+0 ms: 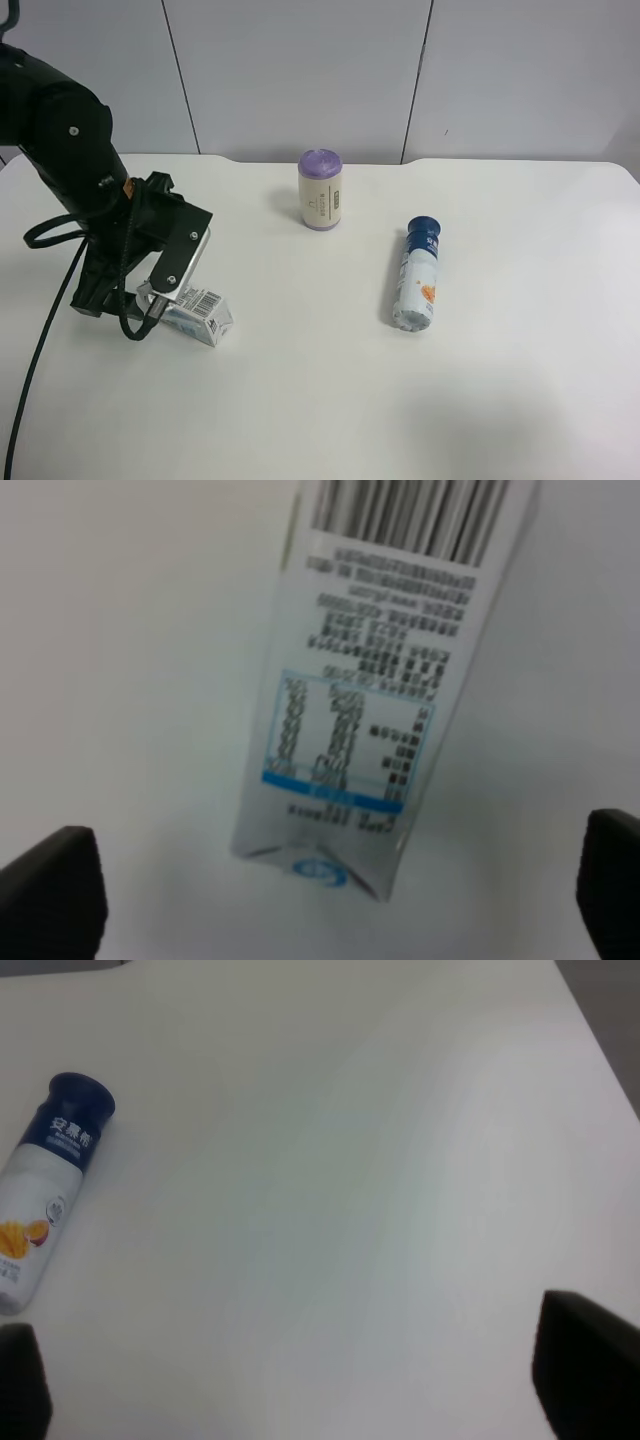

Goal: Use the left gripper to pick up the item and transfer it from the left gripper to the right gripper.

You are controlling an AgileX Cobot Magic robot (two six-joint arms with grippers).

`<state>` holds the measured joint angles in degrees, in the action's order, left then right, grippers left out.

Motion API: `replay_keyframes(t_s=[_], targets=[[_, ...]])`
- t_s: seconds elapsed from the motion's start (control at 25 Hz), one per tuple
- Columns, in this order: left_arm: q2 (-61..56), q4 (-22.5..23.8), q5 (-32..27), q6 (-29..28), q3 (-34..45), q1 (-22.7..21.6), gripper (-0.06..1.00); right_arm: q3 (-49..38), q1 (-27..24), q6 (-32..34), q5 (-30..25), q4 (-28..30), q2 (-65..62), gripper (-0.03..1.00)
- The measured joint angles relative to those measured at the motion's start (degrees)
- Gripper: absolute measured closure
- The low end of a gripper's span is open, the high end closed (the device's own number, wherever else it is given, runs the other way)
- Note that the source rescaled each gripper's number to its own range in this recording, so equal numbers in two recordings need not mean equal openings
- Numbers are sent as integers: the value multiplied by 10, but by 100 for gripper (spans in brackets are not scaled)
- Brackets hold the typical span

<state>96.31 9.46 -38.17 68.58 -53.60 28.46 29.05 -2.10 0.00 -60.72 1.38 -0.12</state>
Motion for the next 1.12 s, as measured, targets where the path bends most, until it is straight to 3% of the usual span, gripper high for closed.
replay_keyframes(t_s=[0.32, 1.12], targets=[[36, 0, 19, 25, 0, 0, 15, 0, 0, 0, 0, 0, 0, 4], [89, 28, 66, 27, 14, 0, 33, 0, 0, 0, 0, 0, 0, 4]])
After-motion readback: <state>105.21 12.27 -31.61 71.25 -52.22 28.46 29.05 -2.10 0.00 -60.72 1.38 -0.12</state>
